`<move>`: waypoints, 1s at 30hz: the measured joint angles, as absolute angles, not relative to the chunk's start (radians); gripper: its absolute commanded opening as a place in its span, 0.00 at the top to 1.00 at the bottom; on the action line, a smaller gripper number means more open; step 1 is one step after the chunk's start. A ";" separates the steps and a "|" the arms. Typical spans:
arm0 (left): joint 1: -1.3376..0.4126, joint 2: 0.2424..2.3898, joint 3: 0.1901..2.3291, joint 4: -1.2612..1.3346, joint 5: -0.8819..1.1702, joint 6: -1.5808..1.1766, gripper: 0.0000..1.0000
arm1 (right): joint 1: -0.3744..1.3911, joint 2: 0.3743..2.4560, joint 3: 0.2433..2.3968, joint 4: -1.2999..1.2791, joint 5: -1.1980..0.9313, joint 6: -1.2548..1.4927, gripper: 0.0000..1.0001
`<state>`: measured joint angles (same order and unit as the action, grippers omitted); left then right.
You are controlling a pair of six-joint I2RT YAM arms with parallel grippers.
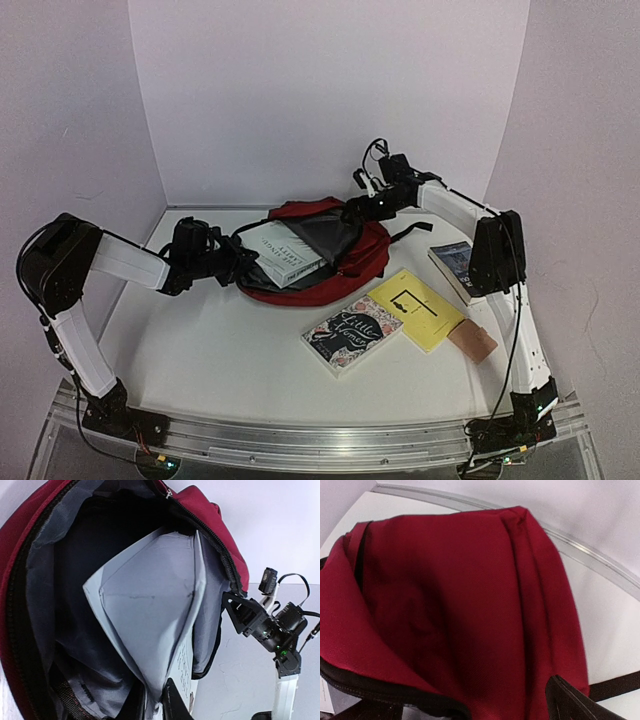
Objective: Pack the student bag
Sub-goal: Place the book in the student bag.
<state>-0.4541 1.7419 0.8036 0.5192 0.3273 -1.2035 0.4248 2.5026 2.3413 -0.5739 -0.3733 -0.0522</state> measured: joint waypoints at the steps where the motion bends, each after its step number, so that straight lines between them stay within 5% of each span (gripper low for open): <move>1: -0.454 1.743 0.804 0.524 0.332 -1.202 0.95 | 0.415 2.513 2.359 -0.571 -0.378 -0.046 0.02; 11: -0.450 1.798 0.816 0.589 0.394 -1.205 0.99 | 0.344 2.654 2.464 -0.540 -0.446 0.033 0.02; 30: -0.434 2.081 1.016 0.753 0.592 -1.266 1.00 | 0.305 2.705 2.435 -0.389 -0.855 0.242 0.27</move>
